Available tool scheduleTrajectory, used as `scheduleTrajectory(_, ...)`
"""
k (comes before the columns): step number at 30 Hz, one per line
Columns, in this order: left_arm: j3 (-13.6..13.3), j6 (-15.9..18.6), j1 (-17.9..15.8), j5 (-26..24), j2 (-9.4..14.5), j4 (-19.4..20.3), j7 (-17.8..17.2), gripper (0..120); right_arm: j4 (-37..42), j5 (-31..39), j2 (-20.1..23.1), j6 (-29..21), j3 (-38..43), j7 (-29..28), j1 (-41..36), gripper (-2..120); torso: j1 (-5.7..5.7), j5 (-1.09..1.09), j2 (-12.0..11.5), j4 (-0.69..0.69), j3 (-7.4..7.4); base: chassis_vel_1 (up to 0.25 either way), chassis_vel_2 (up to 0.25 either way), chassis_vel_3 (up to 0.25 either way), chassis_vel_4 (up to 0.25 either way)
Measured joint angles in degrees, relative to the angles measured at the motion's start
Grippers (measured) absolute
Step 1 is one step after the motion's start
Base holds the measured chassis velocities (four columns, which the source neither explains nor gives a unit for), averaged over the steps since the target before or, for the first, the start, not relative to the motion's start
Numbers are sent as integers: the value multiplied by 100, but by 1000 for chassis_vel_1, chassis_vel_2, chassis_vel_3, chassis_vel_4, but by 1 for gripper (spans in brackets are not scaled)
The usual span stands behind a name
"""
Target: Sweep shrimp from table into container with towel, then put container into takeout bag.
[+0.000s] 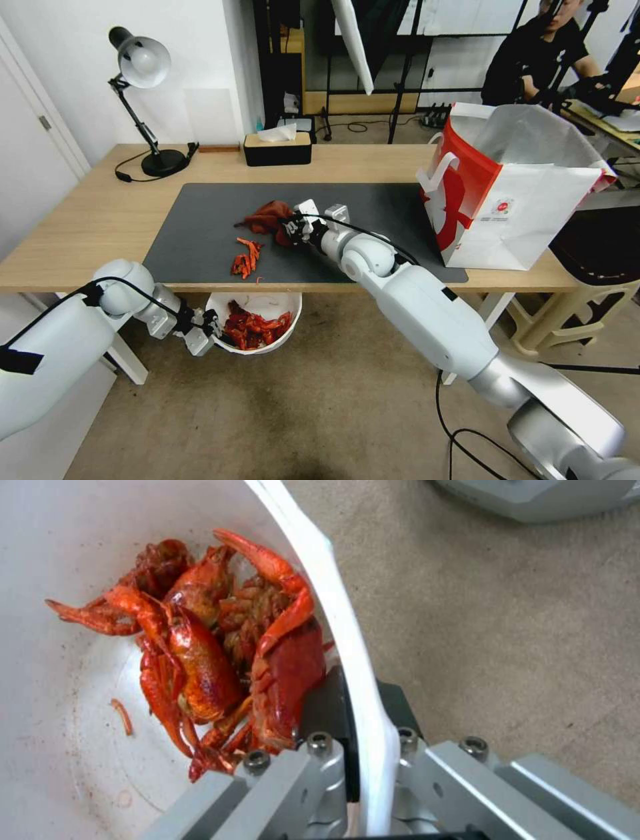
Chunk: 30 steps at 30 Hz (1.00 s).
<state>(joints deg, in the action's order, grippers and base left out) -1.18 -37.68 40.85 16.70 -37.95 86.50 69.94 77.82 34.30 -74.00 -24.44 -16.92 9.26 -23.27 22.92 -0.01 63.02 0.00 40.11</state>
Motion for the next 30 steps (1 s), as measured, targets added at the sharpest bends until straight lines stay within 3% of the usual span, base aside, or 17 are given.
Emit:
scheduleTrajectory(3,34,-11,27,-2,9,-1,0,0,84,-94,153,-10,-146,411,-24,2,0,0,0,0,0,0,0,0,0)
scheduleTrajectory(12,46,-14,28,-6,14,-2,-7,0,591,-118,475,10,-294,714,-251,2,0,1,0,0,-1,0,0,0,0)
scheduleTrajectory(30,5,-22,-60,-21,8,-40,-29,0,1335,-47,1110,554,-208,1391,-925,2,0,2,0,0,-1,0,0,0,0)
